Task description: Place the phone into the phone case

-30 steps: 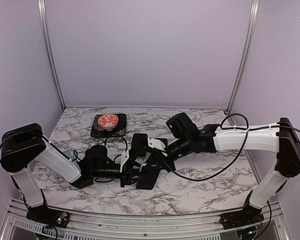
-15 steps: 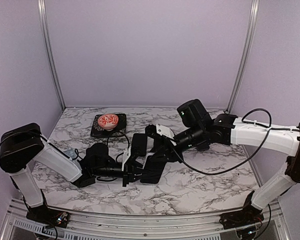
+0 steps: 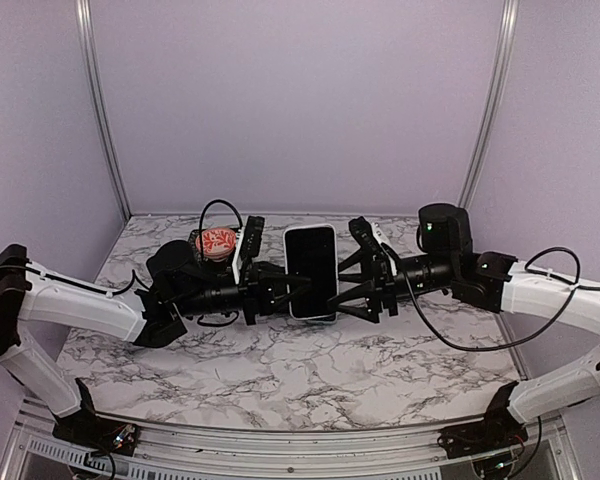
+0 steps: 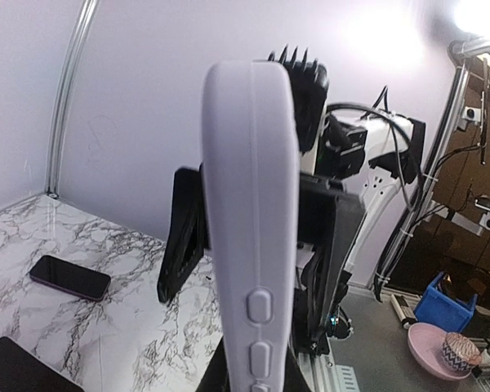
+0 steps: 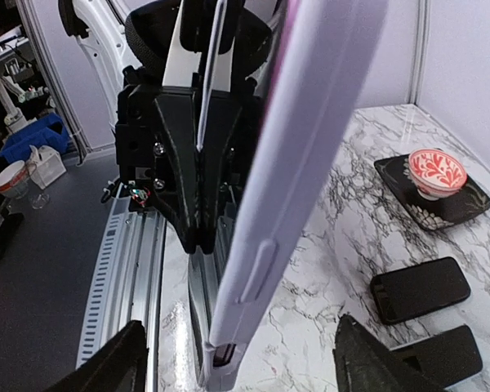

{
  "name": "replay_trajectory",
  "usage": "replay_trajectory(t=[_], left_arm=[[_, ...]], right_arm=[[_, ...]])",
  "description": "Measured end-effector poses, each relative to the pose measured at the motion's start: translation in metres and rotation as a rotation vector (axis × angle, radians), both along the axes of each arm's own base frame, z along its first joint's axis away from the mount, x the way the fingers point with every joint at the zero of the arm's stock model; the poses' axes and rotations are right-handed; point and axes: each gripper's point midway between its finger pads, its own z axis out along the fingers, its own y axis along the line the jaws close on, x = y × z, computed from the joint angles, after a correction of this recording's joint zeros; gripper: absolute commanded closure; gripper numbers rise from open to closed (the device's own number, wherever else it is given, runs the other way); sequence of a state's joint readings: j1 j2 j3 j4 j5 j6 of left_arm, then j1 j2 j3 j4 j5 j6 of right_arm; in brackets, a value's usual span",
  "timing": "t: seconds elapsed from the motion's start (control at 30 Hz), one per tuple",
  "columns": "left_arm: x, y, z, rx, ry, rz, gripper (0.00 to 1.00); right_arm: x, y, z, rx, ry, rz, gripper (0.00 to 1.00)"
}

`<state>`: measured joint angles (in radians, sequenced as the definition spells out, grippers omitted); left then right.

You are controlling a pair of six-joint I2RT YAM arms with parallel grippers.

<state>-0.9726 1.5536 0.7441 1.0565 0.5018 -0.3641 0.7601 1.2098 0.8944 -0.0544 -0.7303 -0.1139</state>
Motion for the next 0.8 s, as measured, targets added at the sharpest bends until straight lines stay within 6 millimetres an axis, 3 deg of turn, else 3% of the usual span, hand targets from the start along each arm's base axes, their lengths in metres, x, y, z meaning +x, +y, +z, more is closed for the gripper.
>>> replay_trajectory(t=[0.07, 0.17, 0.2, 0.3, 0.33, 0.4, 0.47, 0.57, 0.73, 0.8], left_arm=[[0.001, 0.002, 0.014, -0.026, 0.001, 0.013, 1.00], [0.004, 0.002, 0.021, -0.036, 0.007, 0.027, 1.00], [0.005, 0.002, 0.021, -0.033, 0.013, 0.029, 1.00], [0.006, 0.002, 0.017, -0.018, 0.010, 0.032, 1.00], [0.005, 0.001, 0.017, -0.017, 0.009, 0.030, 1.00], [0.004, 0.001, 0.017, -0.018, 0.005, 0.027, 1.00], [0.004, 0.001, 0.016, -0.014, 0.008, 0.033, 1.00], [0.003, 0.002, 0.009, 0.005, 0.010, 0.035, 1.00], [-0.003, 0.005, -0.005, 0.048, -0.010, 0.035, 1.00], [-0.007, 0.005, -0.009, 0.059, -0.028, 0.027, 1.00]], right_arm=[[-0.003, 0.001, -0.004, 0.014, 0.027, 0.013, 0.53], [-0.005, 0.003, -0.010, 0.023, 0.063, 0.026, 0.98], [-0.005, 0.005, -0.011, 0.025, 0.070, 0.032, 1.00], [-0.008, 0.006, -0.014, 0.027, 0.117, 0.052, 1.00], [-0.009, 0.006, -0.014, 0.027, 0.121, 0.056, 0.92], [-0.010, 0.006, -0.014, 0.026, 0.124, 0.062, 0.56], [-0.008, 0.006, -0.014, 0.017, 0.109, 0.051, 0.42], [-0.004, 0.004, -0.011, -0.005, 0.082, 0.032, 0.43], [-0.001, 0.005, 0.025, 0.034, 0.031, 0.034, 0.70], [0.000, 0.007, 0.042, 0.062, 0.017, 0.041, 0.73]])
